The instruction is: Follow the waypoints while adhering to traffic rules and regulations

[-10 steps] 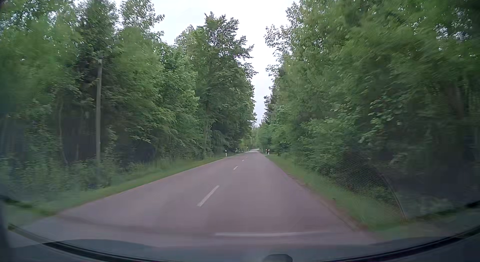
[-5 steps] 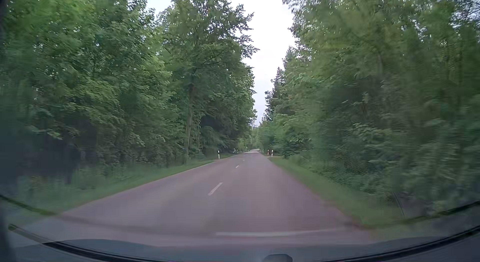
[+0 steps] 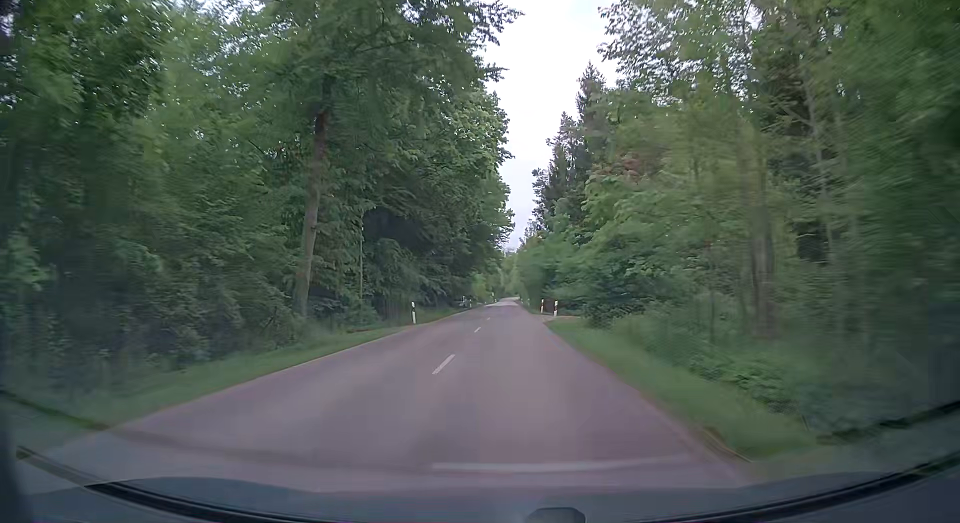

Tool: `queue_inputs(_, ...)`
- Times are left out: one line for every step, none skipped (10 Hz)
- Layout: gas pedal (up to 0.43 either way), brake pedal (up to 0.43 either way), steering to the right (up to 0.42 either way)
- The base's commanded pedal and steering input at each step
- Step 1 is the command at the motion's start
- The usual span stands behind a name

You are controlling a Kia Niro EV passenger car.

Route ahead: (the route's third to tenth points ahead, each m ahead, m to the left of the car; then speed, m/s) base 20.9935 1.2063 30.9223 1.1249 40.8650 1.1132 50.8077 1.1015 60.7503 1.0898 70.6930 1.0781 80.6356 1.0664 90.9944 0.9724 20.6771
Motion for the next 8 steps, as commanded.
queue_inputs(0.220,0.000,-0.002)
queue_inputs(0.220,0.000,-0.002)
queue_inputs(0.220,0.000,-0.002)
queue_inputs(0.220,0.000,-0.002)
queue_inputs(0.220,0.000,-0.002)
queue_inputs(0.220,0.000,-0.002)
queue_inputs(0.220,0.000,-0.001)
queue_inputs(0.220,0.000,-0.002)
